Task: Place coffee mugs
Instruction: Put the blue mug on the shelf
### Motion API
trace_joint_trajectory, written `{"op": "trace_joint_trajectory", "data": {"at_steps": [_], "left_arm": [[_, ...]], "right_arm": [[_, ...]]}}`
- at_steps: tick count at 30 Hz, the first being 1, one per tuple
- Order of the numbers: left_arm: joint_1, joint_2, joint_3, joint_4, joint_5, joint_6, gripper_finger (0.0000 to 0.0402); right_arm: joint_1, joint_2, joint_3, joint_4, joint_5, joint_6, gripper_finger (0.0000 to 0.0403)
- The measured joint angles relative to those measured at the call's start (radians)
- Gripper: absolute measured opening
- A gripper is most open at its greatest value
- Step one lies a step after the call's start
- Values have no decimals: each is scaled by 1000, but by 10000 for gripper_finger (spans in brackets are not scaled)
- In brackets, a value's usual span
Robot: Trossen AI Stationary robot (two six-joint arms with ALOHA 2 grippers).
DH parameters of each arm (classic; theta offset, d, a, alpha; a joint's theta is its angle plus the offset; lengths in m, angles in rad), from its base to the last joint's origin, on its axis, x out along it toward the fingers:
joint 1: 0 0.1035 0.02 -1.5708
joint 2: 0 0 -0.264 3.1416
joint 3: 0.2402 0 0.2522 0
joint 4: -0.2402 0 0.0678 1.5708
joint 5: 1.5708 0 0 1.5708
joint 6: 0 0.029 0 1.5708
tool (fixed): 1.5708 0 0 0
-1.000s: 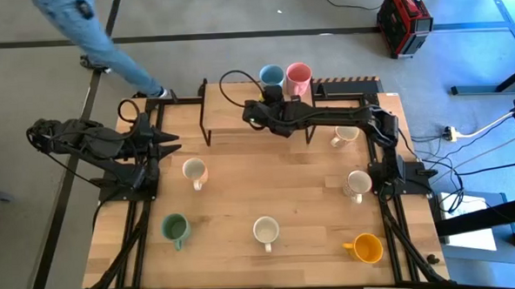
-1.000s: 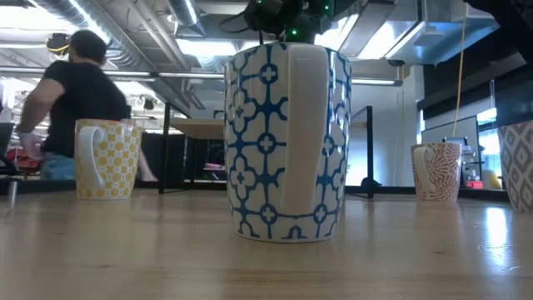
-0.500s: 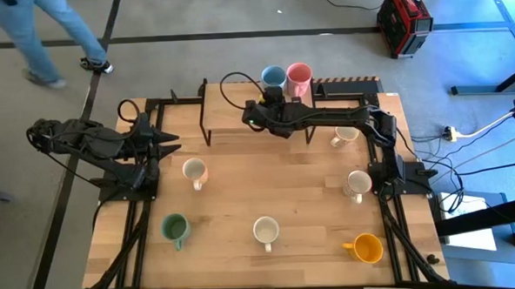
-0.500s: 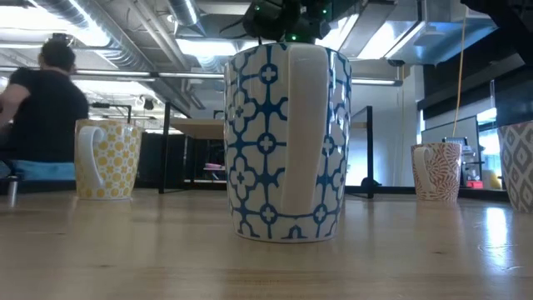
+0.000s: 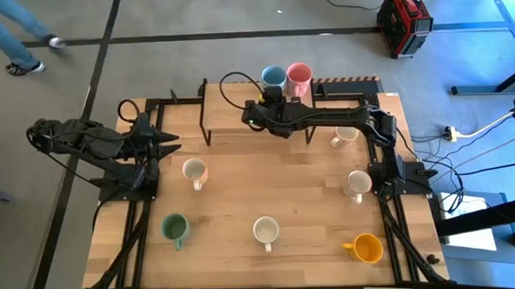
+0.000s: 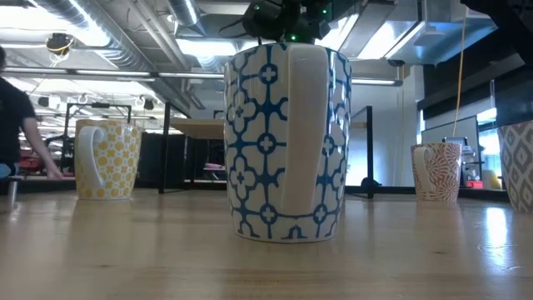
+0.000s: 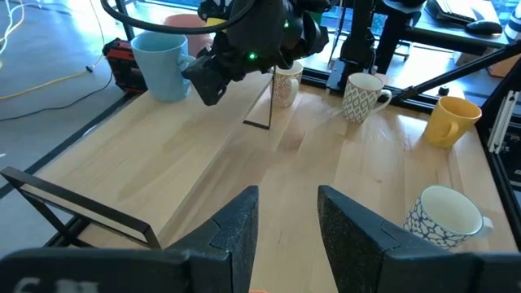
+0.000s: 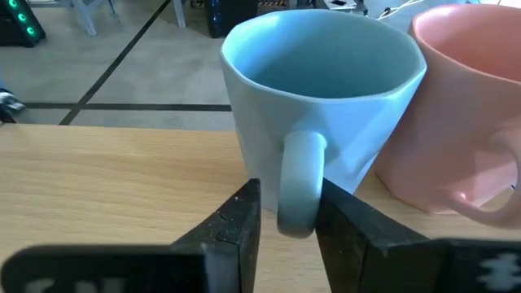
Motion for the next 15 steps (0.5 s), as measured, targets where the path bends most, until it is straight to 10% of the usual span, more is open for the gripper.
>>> {"op": "trace_joint_trajectory", "data": {"at_steps": [15], "left_arm": [[0,0,0,0,0,13,123]], "right_arm": [[35,-37,-1,-38,-37,-77,108]]}}
